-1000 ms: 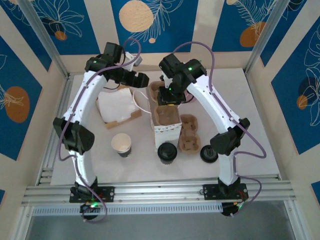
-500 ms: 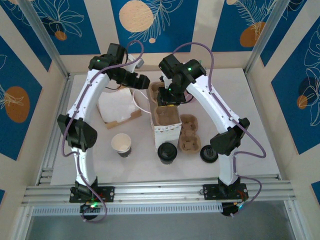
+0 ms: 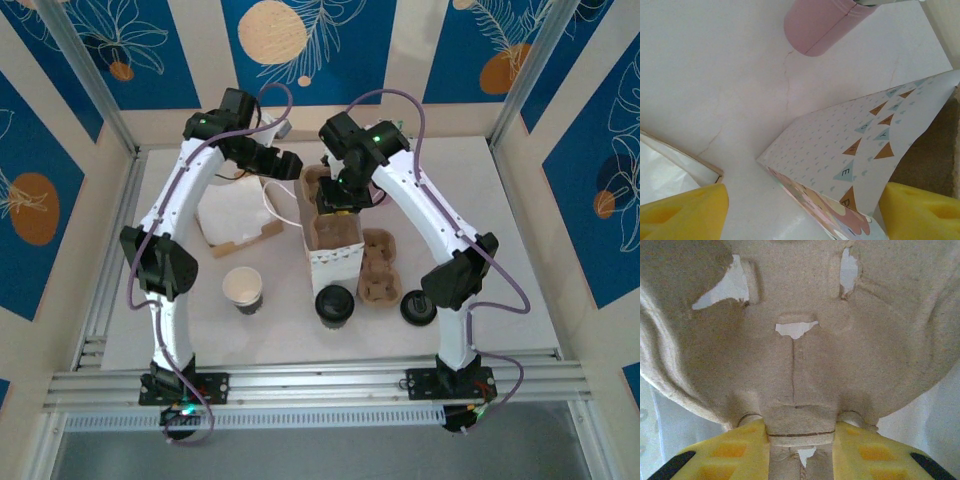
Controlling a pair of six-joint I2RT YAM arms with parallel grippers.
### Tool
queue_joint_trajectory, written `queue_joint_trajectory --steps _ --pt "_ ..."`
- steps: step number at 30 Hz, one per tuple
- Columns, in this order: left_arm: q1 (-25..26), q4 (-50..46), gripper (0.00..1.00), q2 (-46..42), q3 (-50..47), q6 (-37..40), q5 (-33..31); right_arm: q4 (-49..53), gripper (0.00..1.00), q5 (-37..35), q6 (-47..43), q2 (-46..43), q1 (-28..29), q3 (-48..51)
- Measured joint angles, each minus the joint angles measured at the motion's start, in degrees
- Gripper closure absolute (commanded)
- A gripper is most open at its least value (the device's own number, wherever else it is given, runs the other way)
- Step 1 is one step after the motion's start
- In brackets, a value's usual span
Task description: Pack the takeout coffee
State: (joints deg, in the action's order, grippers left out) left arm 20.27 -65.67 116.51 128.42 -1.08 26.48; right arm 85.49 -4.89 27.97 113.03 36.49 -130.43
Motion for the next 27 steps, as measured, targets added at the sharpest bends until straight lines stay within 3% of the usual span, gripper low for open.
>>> queue_joint_trajectory --steps 27 --pt "0.15 6.75 0.25 -4.5 -6.32 -7.61 -5.64 -1.64 0.66 0.15 -0.96 -1.49 1.46 2.73"
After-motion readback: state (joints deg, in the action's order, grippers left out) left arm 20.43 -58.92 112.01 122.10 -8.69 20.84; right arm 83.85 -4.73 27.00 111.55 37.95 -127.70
